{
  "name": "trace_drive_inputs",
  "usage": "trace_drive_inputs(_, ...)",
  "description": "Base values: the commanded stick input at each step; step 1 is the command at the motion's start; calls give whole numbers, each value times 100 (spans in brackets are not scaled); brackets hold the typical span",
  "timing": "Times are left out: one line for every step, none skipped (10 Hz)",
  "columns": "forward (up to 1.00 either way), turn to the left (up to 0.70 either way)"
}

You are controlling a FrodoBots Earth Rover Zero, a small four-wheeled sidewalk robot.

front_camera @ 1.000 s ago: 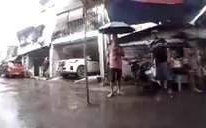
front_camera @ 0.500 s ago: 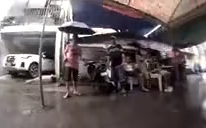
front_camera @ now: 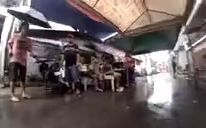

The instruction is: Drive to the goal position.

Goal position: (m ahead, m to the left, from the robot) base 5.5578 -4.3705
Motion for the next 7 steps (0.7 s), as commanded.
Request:
trace_drive_inputs(0, 0)
trace_drive_inputs(0, 0)
trace_drive_inputs(0, 0)
trace_drive_inputs(0, 0)
trace_drive_inputs(99, 0)
trace_drive_inputs(99, 0)
trace_drive_inputs(99, 0)
